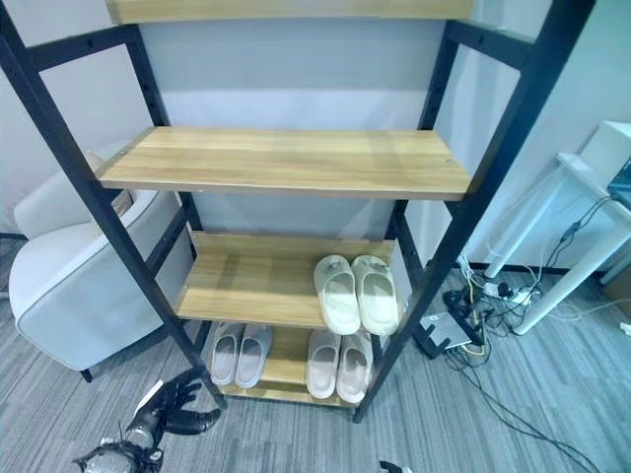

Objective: Arrange the slippers neatly on the shoe rack.

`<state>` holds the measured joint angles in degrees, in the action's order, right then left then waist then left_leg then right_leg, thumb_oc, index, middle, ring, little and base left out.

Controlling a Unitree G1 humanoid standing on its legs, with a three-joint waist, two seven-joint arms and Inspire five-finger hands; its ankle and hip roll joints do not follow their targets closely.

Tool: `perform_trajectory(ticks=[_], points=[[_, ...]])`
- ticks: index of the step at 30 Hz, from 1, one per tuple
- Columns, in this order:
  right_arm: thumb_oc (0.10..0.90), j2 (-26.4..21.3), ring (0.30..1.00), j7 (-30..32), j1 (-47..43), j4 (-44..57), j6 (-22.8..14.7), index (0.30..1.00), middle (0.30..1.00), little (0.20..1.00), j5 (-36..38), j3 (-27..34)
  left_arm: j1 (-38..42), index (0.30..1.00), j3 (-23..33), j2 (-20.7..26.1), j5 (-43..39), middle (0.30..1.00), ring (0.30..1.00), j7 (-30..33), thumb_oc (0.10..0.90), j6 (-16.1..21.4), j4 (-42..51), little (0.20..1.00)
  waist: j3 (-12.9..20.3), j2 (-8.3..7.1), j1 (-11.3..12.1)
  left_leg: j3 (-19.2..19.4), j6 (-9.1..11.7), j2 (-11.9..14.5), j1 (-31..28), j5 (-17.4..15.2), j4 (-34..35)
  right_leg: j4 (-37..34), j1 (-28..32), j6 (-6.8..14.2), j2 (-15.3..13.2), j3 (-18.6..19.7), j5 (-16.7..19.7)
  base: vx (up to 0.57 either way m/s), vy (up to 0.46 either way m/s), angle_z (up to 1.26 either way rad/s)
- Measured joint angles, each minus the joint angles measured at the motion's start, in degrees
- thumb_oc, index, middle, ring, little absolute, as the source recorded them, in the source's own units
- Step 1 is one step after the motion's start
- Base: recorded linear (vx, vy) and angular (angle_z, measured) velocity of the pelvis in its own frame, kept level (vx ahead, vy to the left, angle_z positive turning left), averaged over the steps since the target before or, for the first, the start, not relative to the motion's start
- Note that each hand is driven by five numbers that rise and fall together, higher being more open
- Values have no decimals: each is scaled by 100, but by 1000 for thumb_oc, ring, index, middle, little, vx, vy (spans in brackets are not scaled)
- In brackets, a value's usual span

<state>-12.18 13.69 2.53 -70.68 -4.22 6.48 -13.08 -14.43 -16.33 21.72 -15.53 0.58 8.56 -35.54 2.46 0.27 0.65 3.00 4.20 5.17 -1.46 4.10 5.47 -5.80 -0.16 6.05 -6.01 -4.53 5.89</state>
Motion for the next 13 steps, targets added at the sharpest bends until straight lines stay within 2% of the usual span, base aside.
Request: perform_trajectory(ticks=[5, 10, 13], points=[[800, 7, 900, -161, 141, 140, -58, 900, 900, 900, 148, 2, 227, 900, 335, -366, 318, 900, 900, 394, 800, -20, -1412, 900, 46, -82, -13, -5, -1, -1, 4, -4, 0, 0, -13, -13, 4, -6, -13, 0, 0, 0], [800, -2, 900, -269, 161, -99, -67, 900, 900, 900, 305, 11, 904, 900, 828, -591, 466, 900, 900, 690, 800, -42, -3159, 900, 63, -106, -36, -11, 6, 2, -6, -10, 0, 0, 12, -25, -2, -13, -20, 0, 0, 0], [800, -13, 900, -364, 182, -121, -68, 900, 900, 900, 396, 67, 940, 900, 1075, -612, 482, 900, 900, 771, 800, -126, -3425, 900, 66, -104, -96, -5, 19, 2, -14, -23, 0, 0, 15, -36, -2, -8, -27, 0, 0, 0]])
